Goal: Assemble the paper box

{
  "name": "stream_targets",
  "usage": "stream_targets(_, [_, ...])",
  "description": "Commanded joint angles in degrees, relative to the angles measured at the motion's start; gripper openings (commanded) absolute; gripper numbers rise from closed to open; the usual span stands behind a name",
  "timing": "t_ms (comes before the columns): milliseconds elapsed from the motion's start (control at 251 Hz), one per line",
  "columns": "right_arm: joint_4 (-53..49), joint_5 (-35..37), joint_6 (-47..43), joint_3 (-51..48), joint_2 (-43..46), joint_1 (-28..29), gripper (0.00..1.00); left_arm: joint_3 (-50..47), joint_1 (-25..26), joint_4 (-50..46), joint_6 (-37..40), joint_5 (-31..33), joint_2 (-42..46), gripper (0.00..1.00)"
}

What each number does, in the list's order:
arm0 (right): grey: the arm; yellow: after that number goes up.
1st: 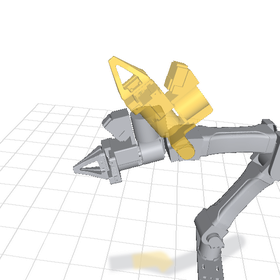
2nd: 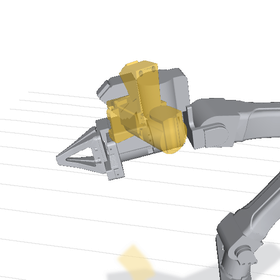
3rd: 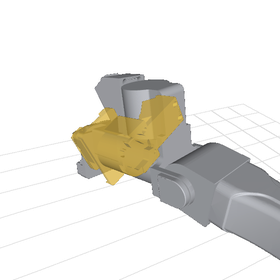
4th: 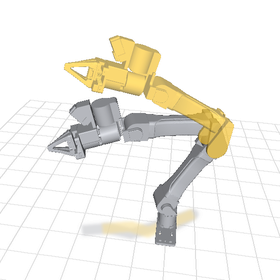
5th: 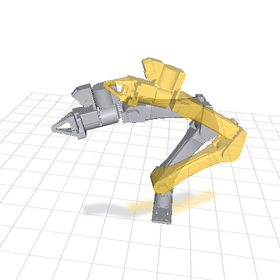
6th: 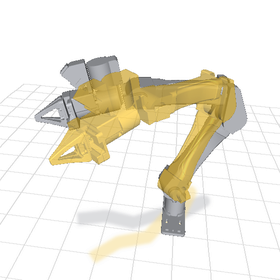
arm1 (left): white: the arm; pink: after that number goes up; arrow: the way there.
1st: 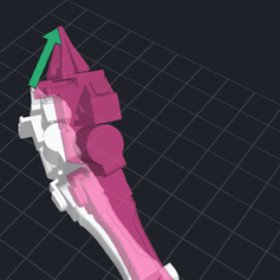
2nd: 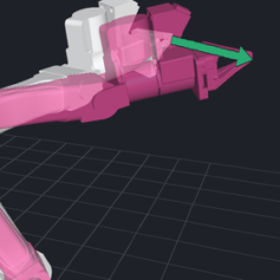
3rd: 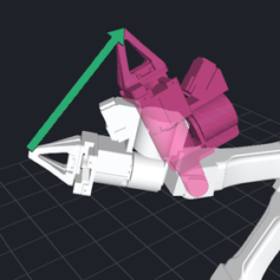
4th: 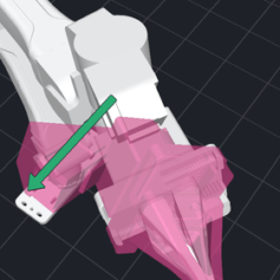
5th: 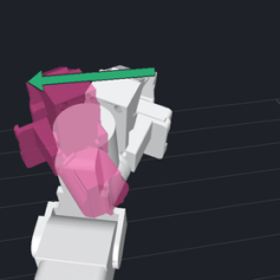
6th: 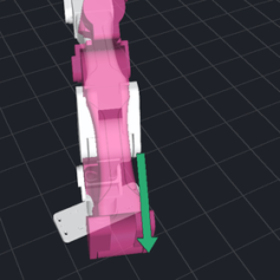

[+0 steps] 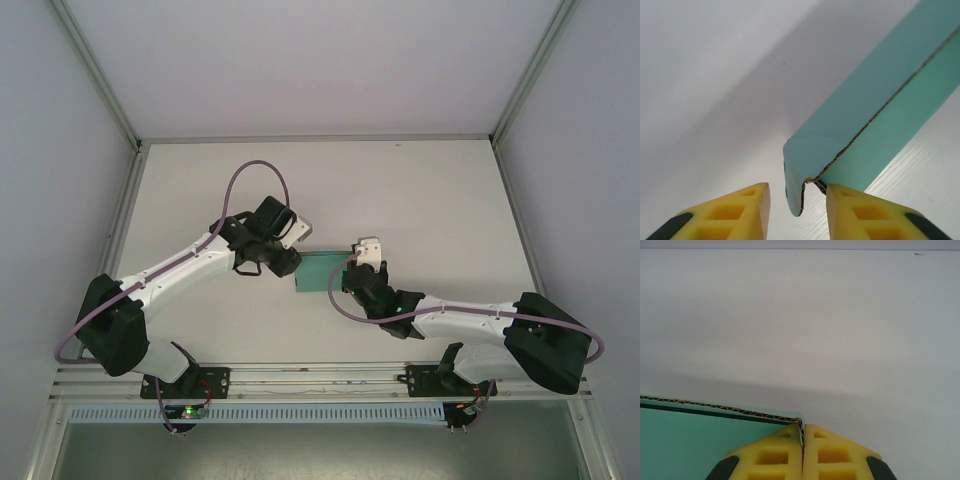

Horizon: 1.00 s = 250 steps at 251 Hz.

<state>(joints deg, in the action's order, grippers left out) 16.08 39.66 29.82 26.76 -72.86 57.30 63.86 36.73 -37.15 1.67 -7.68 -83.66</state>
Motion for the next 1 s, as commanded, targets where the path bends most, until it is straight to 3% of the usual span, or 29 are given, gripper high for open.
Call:
stream_targets(0, [-12.6,-3.9,0.7,-2.5,-2.1,0.9,0.0,0.2,-0.2,2.0,-3.3,-0.5,0.6,0.28])
stream_targets(203, [-13.9,-3.5,1.0,-1.7,-2.8,1.3,0.0,0.2,-0.2,2.4,-3.7,-1.2,-0.9,0.19])
stream_targets(327, [-13.9,-2.7,1.2,-1.7,-3.0,1.9,0.0,1.3,-0.2,2.8,-6.0,-1.5,-2.4,0.0])
stream_targets(607, [-15.0,3.7,3.9,-1.2,-4.5,5.6,0.0,6.1,-0.2,-5.2,-14.6,-1.7,-5.2,0.0])
stream_targets(794, [-20.9,9.0,6.4,1.5,-7.6,9.3,0.0,10.8,-0.2,-14.2,-19.8,-8.5,-8.2,0.0])
stream_targets(994, [-21.9,8.5,8.7,2.0,-9.6,10.6,0.0,14.1,-0.5,-20.1,-22.1,-11.9,-10.0,0.0])
